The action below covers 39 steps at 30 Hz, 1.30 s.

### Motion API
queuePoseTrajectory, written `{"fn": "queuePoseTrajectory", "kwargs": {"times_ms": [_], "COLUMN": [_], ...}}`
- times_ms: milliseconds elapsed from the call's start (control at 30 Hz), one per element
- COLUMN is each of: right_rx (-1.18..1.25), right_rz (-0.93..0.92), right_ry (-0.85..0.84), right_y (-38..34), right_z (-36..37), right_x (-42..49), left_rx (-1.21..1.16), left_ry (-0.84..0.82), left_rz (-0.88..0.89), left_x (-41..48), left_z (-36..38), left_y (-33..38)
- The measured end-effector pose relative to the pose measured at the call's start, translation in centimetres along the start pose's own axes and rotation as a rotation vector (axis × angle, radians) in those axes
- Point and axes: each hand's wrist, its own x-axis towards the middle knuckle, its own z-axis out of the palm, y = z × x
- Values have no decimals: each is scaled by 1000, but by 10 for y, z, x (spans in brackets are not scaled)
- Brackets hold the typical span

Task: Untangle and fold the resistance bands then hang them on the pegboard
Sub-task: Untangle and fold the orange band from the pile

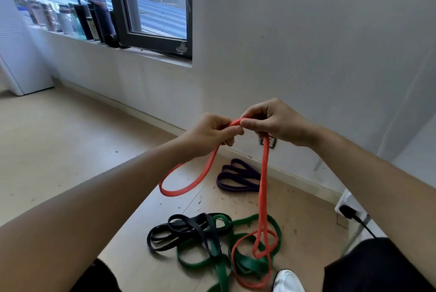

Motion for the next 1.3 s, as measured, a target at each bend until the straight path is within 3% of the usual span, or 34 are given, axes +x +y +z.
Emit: {"fn": "queuePoseTrajectory", "kwargs": {"times_ms": [133,300,433,600,933,1100,1300], "right_rx": [5,-104,-96,-154,-100,-156,-267], "right_rz": [74,208,299,353,95,-7,-67], "right_ry": [-98,-255,-240,-239,41,45,33], "right_y": [6,44,62,69,21,-5,-14], "right_z": [1,7,3,1,-13,1,19], "right_x": [1,3,-1,-3,-2,4,11], "left_rx": [-31,-183,-275,-285,-80,-117,-145], "left_ry": [-16,165,259,257,36,-95,-45], "left_rz": [8,26,-9,-61,-227,-151,-15], "left_x": [-1,-1,-3,-8,-23,-13,-3], "left_z": [-12,-33,-51,-59,-75,-56,-29], "left_y": [-1,-10,-28,-44,-70,-50,-14]}}
